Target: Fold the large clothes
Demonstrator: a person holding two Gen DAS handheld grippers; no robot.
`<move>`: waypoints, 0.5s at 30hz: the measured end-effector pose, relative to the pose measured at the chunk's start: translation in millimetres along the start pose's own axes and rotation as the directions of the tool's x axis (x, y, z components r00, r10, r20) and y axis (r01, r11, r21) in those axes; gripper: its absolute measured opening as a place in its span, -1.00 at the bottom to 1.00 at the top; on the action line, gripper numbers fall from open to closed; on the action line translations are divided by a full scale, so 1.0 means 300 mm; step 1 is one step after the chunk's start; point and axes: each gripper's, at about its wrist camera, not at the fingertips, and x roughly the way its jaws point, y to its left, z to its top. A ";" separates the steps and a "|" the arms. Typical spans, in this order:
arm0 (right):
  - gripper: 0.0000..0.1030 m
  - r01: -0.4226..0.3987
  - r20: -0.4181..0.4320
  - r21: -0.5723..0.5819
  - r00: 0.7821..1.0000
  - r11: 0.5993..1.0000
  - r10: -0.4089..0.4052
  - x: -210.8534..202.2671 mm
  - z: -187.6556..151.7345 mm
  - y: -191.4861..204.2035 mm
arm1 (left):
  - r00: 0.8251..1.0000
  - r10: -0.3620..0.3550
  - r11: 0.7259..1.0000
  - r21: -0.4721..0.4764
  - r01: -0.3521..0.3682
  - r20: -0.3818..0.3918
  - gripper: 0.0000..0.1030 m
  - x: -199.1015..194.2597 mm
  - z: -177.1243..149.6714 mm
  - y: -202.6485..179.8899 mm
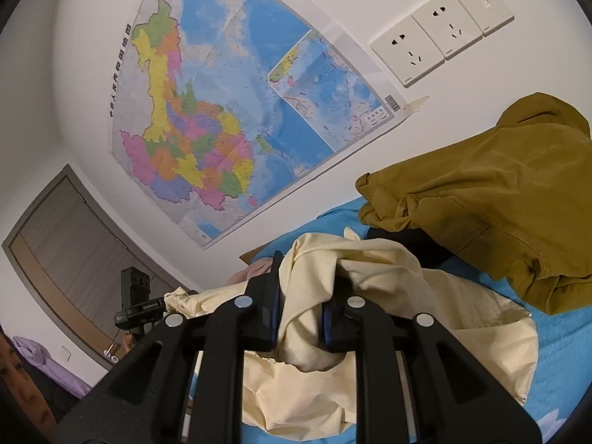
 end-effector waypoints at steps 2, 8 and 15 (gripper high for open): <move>-0.68 0.005 0.000 0.007 1.000 1.000 -0.005 0.002 0.001 -0.002 | 1.000 0.005 1.000 0.000 -0.005 -0.003 -0.68 0.009 0.007 -0.001; -0.68 0.010 0.000 0.016 1.000 1.000 -0.010 0.010 0.005 -0.013 | 1.000 0.015 1.000 0.006 -0.015 -0.005 -0.68 0.023 0.022 0.001; -0.68 0.012 -0.008 0.018 1.000 1.000 -0.012 0.032 0.018 -0.028 | 1.000 0.021 1.000 -0.004 -0.021 -0.011 -0.68 0.042 0.030 0.016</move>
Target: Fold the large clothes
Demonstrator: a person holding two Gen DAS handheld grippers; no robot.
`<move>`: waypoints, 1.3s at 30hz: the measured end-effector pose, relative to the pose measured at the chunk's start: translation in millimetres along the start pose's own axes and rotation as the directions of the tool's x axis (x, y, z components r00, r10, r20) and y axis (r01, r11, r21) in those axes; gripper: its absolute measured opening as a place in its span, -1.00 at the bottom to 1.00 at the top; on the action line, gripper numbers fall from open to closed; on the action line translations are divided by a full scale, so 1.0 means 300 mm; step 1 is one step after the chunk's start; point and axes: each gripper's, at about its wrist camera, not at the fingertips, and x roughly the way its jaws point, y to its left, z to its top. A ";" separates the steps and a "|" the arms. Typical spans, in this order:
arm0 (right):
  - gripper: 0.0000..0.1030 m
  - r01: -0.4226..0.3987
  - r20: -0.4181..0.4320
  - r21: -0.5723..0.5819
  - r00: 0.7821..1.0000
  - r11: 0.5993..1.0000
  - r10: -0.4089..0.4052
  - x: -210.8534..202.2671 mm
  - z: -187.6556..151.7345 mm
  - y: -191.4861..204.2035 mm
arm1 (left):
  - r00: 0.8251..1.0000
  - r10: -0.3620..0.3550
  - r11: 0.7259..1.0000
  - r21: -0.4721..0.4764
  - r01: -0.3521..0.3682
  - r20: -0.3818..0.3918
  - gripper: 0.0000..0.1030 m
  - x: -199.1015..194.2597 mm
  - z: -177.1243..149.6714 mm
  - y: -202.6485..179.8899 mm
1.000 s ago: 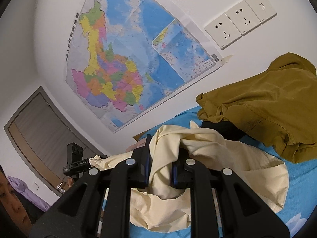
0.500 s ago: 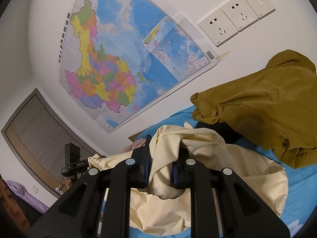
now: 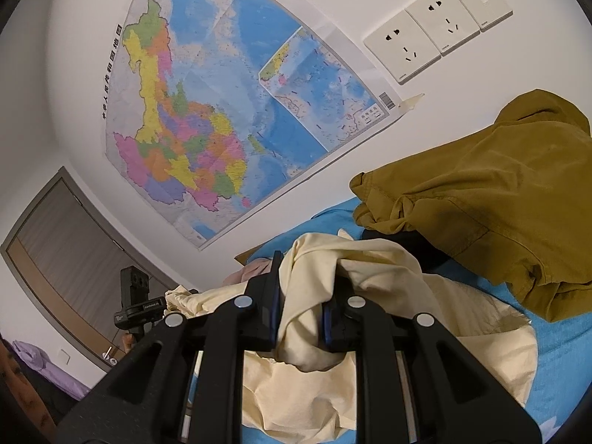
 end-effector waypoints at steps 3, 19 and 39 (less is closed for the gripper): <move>-0.67 0.004 -0.004 -0.002 1.000 1.000 -0.004 0.006 0.007 -0.005 | 1.000 0.003 1.000 -0.002 -0.003 -0.003 -0.68 0.006 0.003 0.005; -0.66 0.019 -0.016 0.019 1.000 1.000 -0.019 0.028 0.021 -0.027 | 1.000 0.020 1.000 -0.010 -0.020 -0.020 -0.67 0.041 0.024 0.016; -0.63 0.056 -0.041 0.060 0.998 0.997 -0.054 0.096 0.045 -0.090 | 0.997 0.061 0.998 -0.029 -0.063 -0.049 -0.67 0.136 0.060 0.043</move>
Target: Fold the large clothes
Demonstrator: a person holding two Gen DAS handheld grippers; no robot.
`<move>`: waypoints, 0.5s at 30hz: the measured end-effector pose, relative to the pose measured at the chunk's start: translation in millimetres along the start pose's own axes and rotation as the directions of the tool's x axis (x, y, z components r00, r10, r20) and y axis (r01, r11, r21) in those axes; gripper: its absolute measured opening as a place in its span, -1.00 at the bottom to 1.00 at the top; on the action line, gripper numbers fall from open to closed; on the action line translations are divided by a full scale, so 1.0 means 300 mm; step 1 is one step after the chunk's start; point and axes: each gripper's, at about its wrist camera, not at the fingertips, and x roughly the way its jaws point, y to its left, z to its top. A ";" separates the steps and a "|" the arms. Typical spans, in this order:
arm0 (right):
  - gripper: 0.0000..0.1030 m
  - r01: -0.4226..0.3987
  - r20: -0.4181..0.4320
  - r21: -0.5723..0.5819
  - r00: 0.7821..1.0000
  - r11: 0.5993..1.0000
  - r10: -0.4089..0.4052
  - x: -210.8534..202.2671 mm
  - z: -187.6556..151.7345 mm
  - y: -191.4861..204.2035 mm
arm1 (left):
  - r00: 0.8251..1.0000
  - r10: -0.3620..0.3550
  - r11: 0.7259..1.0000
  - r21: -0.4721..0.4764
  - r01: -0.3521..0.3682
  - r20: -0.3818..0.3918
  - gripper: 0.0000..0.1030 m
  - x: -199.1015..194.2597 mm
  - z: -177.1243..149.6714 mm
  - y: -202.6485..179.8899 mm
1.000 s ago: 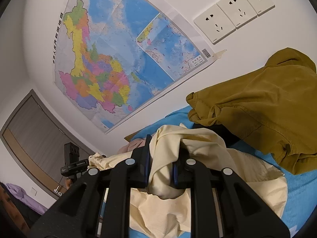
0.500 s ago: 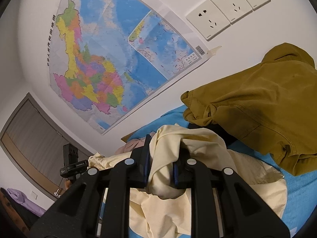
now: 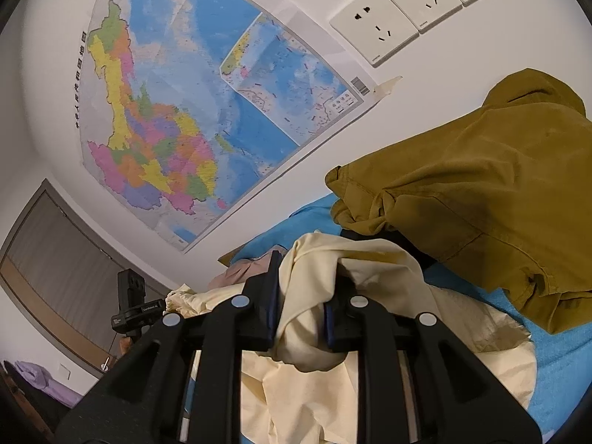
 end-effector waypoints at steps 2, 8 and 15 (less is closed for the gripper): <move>-0.63 0.003 -0.002 0.003 1.000 1.000 -0.003 0.006 0.003 -0.002 | 1.000 0.012 1.000 0.002 -0.012 -0.002 -0.67 0.008 0.001 -0.005; -0.63 0.015 -0.012 0.010 1.000 1.000 -0.015 0.020 0.011 -0.014 | 1.000 0.016 1.000 -0.005 -0.016 -0.012 -0.67 0.030 0.012 0.001; -0.63 0.023 -0.017 0.022 1.000 0.999 -0.023 0.027 0.010 -0.040 | 0.998 0.060 0.998 0.033 -0.060 0.010 -0.67 0.036 0.000 -0.021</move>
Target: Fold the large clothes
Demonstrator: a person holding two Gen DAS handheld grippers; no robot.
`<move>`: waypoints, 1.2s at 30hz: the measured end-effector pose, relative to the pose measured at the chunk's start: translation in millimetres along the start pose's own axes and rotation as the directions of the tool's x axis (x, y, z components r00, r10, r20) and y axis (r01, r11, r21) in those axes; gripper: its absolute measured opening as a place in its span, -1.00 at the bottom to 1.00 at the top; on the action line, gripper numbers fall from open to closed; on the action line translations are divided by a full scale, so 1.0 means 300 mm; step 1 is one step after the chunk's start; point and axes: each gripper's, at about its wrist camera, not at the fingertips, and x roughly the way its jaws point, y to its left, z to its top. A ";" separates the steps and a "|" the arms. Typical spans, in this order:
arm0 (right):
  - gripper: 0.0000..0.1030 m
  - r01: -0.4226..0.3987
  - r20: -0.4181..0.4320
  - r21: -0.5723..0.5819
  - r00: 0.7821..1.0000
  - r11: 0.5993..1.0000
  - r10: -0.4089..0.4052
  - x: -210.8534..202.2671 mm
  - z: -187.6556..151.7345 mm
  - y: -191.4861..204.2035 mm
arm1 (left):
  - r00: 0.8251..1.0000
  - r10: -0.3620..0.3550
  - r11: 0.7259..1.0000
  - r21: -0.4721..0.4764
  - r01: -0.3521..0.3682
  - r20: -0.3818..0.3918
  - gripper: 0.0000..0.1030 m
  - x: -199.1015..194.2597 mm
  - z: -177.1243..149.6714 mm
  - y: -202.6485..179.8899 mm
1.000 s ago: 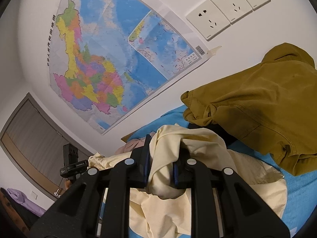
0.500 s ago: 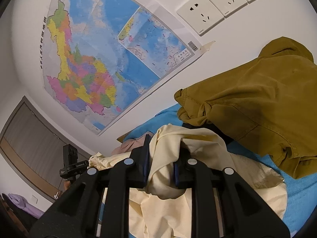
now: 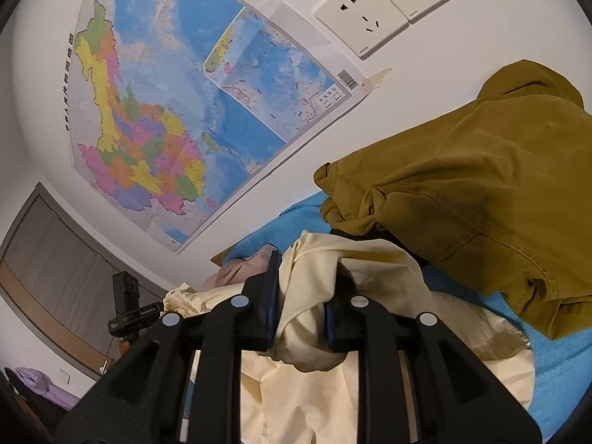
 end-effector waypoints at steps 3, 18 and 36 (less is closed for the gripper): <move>-0.63 0.007 -0.004 0.008 1.000 1.000 -0.007 0.008 0.001 -0.011 | 1.000 0.014 1.000 0.012 -0.014 0.006 -0.67 0.003 -0.001 -0.009; -0.62 0.044 -0.026 0.033 0.999 0.998 -0.043 0.048 0.011 -0.040 | 0.999 0.040 0.998 0.038 -0.041 0.010 -0.66 0.028 -0.001 -0.019; 0.15 0.066 -0.033 -0.035 0.997 0.997 -0.068 0.029 0.013 0.041 | 0.997 0.058 0.998 -0.026 -0.059 -0.050 -0.62 0.152 0.031 0.036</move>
